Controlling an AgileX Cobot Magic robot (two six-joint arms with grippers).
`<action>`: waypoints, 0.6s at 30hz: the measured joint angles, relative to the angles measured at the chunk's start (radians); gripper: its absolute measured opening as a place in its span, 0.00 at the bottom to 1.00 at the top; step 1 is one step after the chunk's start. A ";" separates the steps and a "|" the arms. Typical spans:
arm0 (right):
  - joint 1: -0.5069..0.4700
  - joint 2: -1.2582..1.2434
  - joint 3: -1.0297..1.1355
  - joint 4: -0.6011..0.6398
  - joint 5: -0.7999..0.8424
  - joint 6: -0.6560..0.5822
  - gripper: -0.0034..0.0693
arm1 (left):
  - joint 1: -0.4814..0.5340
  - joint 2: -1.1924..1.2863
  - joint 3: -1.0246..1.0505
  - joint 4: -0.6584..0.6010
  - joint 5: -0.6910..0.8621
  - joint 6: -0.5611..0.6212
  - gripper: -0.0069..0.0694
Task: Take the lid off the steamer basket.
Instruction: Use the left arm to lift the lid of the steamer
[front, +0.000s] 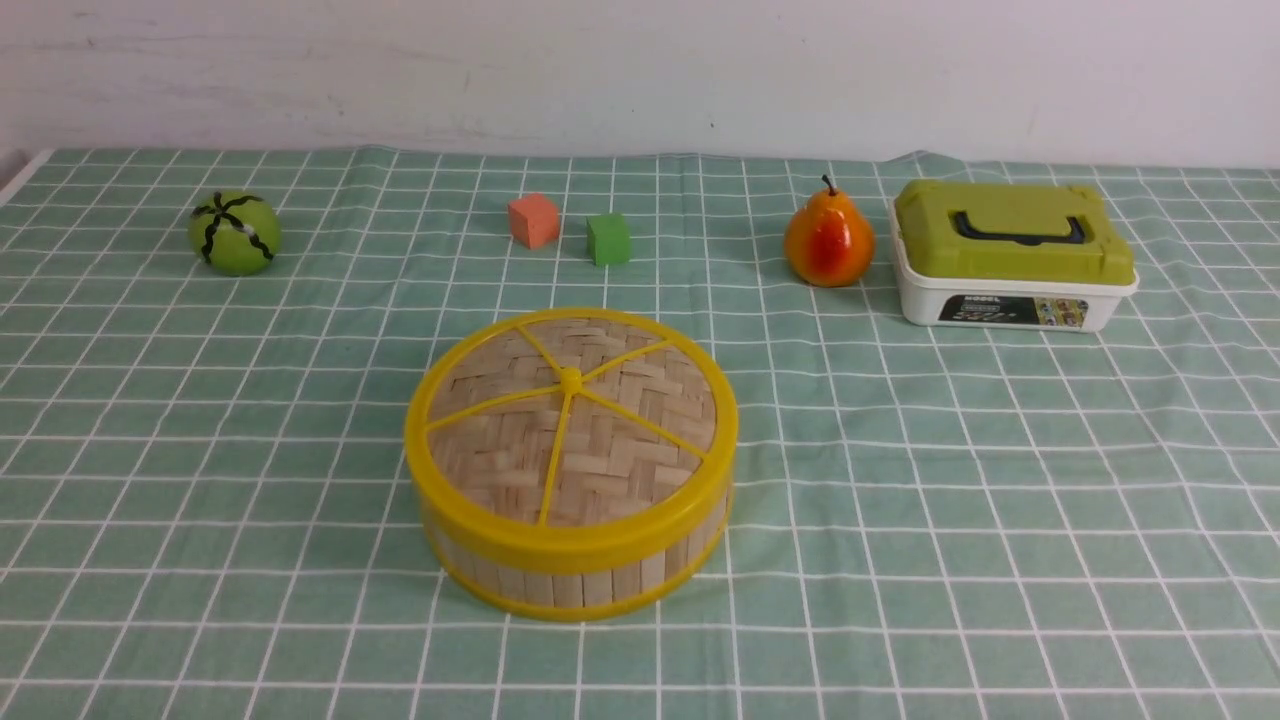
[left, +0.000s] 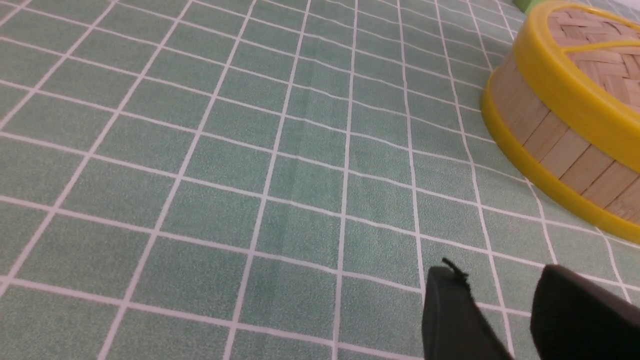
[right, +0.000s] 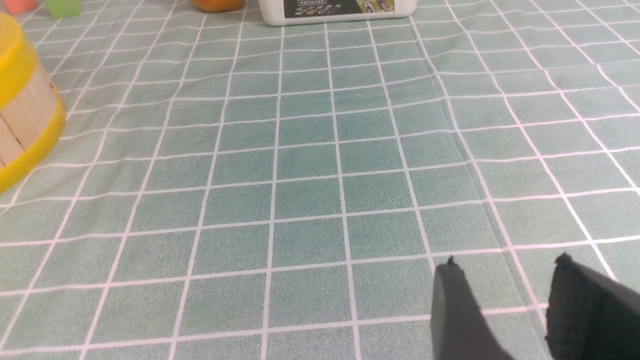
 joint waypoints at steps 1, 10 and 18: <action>0.000 0.000 0.000 0.000 0.000 0.000 0.38 | 0.000 0.000 0.000 0.000 0.000 0.000 0.40; 0.000 0.000 0.000 0.000 0.000 0.000 0.38 | 0.000 0.000 0.000 0.007 0.000 0.000 0.40; 0.000 0.000 0.000 0.000 0.000 0.000 0.38 | 0.000 0.000 0.000 -0.141 -0.048 -0.165 0.40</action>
